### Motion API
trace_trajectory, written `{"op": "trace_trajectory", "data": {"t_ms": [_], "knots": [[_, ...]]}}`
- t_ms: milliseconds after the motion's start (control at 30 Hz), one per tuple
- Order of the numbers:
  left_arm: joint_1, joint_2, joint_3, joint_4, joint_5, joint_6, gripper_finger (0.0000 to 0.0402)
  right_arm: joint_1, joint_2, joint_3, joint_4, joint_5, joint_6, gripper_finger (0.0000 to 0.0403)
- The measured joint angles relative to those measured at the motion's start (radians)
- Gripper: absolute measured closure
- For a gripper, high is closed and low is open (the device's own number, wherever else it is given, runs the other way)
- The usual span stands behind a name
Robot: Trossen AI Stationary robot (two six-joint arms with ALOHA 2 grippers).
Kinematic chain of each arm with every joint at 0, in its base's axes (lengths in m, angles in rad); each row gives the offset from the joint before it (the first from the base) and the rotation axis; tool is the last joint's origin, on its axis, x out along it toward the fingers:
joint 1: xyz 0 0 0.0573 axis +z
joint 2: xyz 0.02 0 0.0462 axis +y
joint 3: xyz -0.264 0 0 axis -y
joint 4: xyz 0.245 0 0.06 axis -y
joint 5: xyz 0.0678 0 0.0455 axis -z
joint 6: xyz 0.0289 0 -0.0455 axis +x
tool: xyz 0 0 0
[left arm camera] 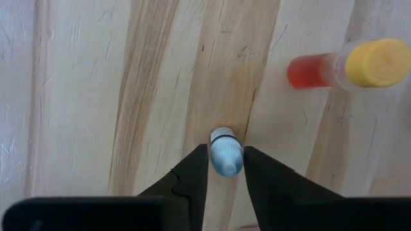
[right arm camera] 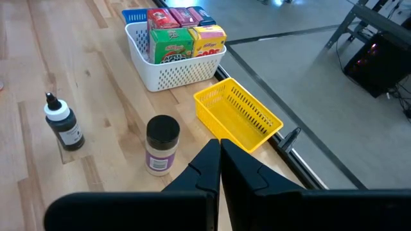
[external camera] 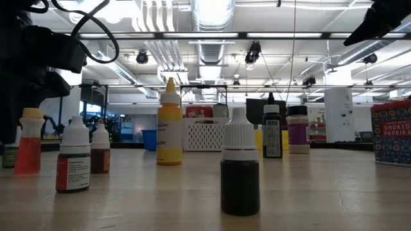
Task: Pick & Place Kitchen Items
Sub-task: Put the small green food coloring bottle into the blue bin
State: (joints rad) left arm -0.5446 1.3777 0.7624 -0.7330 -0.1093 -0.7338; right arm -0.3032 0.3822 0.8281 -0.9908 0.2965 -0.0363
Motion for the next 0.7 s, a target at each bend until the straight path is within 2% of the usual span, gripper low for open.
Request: {"op": "trace_trajectory", "data": {"t_ms": [267,700], "knots": [[0.000,0.000,0.000,0.000,0.000,0.000,0.0318,0.000,0.000,0.000,0.000,0.000,0.000,0.0394],[0.016,-0.042,0.039,-0.029,0.000,0.001,0.0321,0.000,0.000,0.000,0.000,0.000,0.000,0.0394]]}}
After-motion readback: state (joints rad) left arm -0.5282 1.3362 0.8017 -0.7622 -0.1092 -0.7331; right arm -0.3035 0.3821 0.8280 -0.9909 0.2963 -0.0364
